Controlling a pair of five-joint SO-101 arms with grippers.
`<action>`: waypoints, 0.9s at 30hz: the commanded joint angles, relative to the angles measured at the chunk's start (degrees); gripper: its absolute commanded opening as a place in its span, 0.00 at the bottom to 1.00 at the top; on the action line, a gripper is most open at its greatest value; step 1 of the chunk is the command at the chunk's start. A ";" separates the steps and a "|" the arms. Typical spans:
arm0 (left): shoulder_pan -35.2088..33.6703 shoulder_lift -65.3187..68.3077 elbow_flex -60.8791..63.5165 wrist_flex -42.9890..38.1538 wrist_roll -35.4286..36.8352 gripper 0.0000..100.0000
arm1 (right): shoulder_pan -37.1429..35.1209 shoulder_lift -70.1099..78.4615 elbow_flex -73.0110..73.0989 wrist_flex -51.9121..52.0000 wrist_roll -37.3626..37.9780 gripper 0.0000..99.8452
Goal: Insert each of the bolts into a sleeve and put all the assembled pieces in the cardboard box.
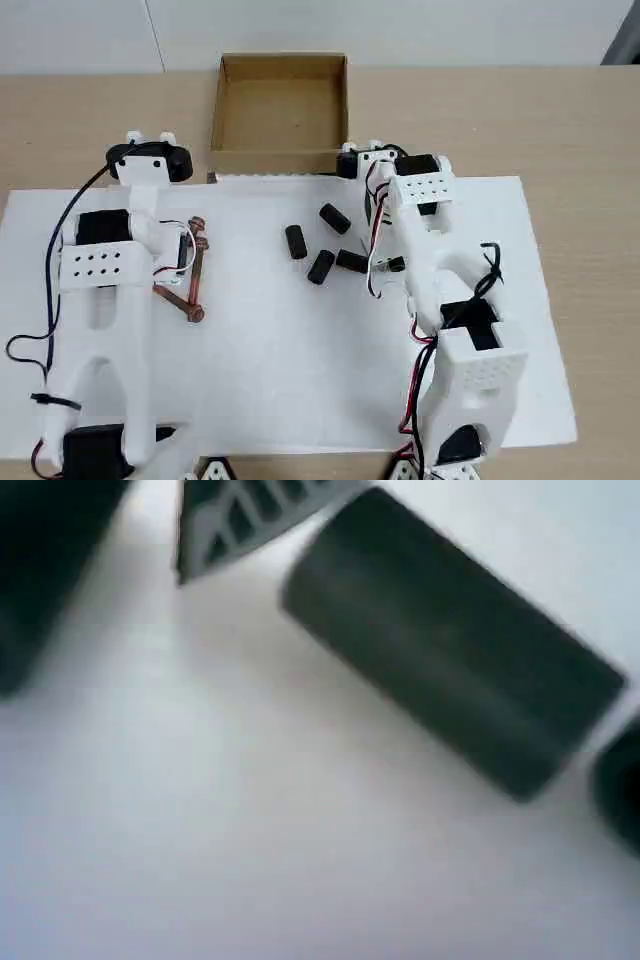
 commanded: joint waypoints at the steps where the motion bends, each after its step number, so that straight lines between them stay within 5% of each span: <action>1: 0.35 0.00 -2.07 -0.97 0.18 0.01 | -0.40 -0.40 -2.29 -1.36 -0.26 0.01; 21: 0.35 -0.44 -2.68 -0.70 0.44 0.01 | -0.75 -13.23 -5.01 5.41 -0.18 0.01; 27: 0.26 0.00 -11.38 6.07 0.62 0.01 | -0.48 -21.41 -5.01 11.38 -0.18 0.01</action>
